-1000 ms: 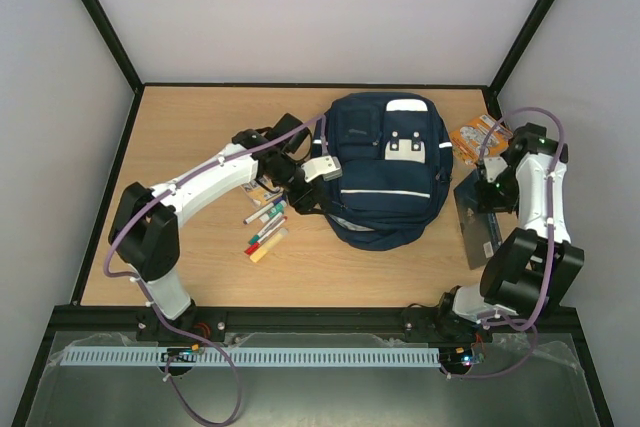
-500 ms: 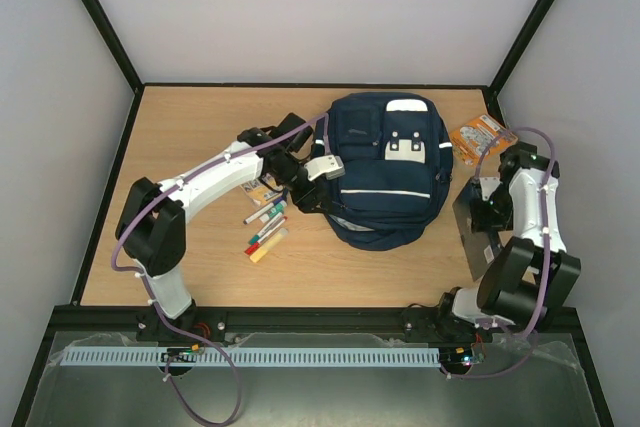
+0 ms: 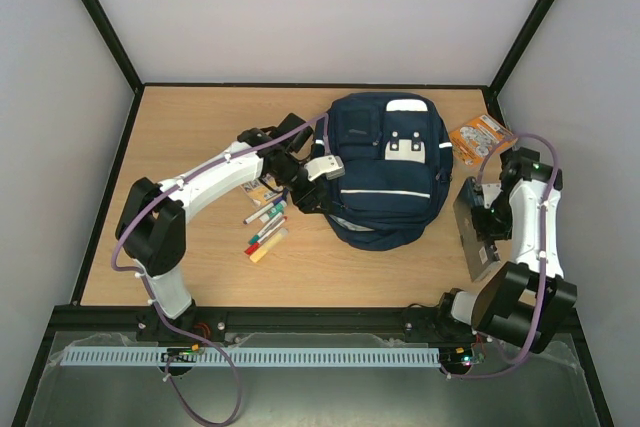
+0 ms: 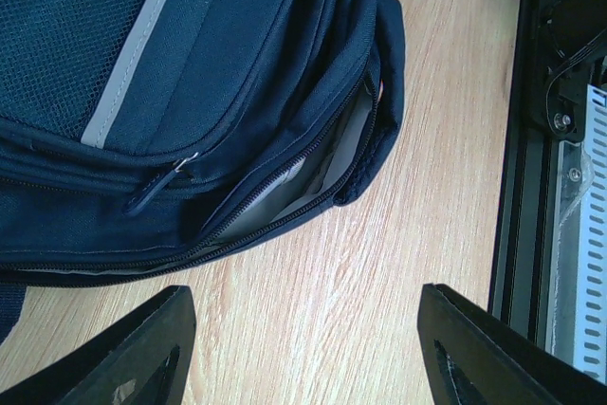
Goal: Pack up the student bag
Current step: Place the book in the student bag.
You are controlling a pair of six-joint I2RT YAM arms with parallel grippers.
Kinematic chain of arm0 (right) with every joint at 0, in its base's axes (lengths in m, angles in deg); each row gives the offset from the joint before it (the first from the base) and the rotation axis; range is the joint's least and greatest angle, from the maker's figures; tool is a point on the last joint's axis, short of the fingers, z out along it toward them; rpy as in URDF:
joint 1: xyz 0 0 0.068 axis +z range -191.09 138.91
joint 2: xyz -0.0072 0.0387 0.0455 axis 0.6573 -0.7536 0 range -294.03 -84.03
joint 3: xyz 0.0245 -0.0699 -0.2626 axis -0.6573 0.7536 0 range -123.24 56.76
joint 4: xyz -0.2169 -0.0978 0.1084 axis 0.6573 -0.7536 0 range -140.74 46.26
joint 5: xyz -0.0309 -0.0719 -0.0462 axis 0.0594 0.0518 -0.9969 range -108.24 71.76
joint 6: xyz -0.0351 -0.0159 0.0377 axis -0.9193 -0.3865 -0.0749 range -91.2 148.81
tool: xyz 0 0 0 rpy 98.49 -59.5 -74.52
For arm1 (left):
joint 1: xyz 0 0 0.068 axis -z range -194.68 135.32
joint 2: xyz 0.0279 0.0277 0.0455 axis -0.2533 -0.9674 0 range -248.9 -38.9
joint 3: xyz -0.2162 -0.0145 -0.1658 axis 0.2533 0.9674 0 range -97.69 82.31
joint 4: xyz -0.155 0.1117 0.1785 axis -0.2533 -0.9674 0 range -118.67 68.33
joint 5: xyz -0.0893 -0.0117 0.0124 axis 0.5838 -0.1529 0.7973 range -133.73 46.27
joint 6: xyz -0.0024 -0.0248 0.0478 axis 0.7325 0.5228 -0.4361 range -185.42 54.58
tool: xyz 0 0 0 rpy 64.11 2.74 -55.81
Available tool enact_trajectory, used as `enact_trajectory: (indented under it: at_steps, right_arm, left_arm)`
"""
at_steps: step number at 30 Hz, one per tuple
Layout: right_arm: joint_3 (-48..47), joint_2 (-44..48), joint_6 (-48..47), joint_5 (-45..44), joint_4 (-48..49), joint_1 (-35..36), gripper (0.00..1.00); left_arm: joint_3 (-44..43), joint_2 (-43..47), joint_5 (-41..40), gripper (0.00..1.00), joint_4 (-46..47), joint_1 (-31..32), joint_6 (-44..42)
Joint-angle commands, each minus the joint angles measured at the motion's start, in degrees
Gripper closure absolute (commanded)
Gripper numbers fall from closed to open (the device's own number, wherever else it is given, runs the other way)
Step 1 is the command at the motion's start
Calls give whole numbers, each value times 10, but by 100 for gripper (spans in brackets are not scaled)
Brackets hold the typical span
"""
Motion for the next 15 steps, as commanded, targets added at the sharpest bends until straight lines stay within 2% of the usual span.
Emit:
enact_trajectory:
  at_steps: [1,3,6,7,12,15]
  right_arm:
    - [42,6,19,-19,-23,0,77]
    - [47,7,20,-34,-13,0,81]
    - [40,7,18,-39,-5,0,97]
    - [26,5,20,-36,-5,-1,99]
    - [-87,-12,28,-19,-14,-1,99]
    - [-147,-28,27,-26,-5,-1,99]
  left_arm:
    - [2,-6,12,33,1,0,3]
    - [1,-6,11,33,1,-1,3]
    - [3,-5,12,33,3,0,3]
    - [4,-6,13,33,5,0,4]
    - [-14,-20,13,33,16,0,4]
    - [-48,-30,-17,35,33,2,-12]
